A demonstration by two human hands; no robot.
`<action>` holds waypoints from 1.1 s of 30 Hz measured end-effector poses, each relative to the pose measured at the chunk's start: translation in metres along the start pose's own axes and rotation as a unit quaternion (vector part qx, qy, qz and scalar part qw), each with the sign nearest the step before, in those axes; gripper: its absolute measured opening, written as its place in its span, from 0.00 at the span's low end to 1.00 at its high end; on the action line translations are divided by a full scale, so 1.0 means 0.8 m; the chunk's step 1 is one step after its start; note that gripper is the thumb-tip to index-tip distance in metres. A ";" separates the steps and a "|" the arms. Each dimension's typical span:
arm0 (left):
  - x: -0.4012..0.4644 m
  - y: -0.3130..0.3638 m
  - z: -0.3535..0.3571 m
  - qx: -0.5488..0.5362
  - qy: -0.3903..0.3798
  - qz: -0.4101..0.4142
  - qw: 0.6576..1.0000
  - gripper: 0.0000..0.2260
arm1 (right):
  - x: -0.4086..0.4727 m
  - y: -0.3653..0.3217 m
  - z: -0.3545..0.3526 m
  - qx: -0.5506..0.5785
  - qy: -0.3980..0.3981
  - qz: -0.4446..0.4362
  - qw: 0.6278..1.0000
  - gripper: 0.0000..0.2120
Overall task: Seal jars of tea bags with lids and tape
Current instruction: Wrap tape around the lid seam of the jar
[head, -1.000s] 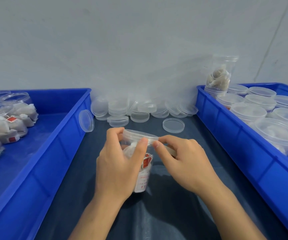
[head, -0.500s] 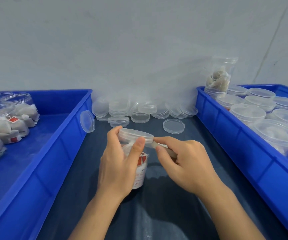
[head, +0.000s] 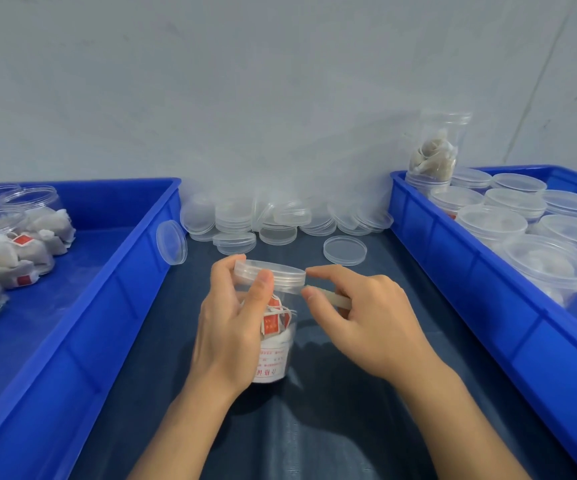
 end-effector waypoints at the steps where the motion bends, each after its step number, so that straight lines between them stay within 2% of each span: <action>1: 0.000 0.000 0.000 -0.008 -0.004 -0.002 1.000 0.26 | 0.000 0.001 0.001 0.006 -0.006 0.005 1.000 0.26; 10: 0.003 -0.009 0.005 -0.060 -0.046 -0.050 0.996 0.29 | 0.001 0.008 -0.002 0.022 -0.014 0.026 0.999 0.26; 17: 0.003 -0.007 0.008 -0.051 -0.079 -0.043 0.995 0.28 | -0.001 0.007 0.001 0.028 -0.044 0.029 0.998 0.24; 20: 0.001 -0.005 0.008 -0.010 -0.072 -0.034 0.997 0.29 | -0.002 0.005 0.002 0.029 -0.047 0.019 0.998 0.22; 23: 0.004 0.003 -0.001 0.068 -0.024 -0.005 0.997 0.27 | -0.002 0.004 0.001 0.019 -0.041 0.018 0.999 0.25; 26: 0.003 0.010 -0.006 0.130 0.009 0.030 0.991 0.31 | -0.002 0.003 0.002 0.000 -0.034 0.017 0.999 0.28; 29: 0.000 0.009 -0.002 0.171 0.002 0.040 0.984 0.31 | -0.004 -0.005 0.009 -0.027 -0.040 -0.003 0.999 0.30; 33: 0.001 0.003 0.000 0.187 -0.025 0.013 0.982 0.30 | -0.006 -0.010 0.008 0.008 -0.047 -0.019 0.999 0.26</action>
Point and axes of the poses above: each hand's wrist, its own x-axis towards the middle knuckle, its own z-axis out of the palm, y = z × x, the point moved 8 cm from there along x, towards the middle knuckle, and after that the axes turned 1 degree about y, right-handed, at the moved point
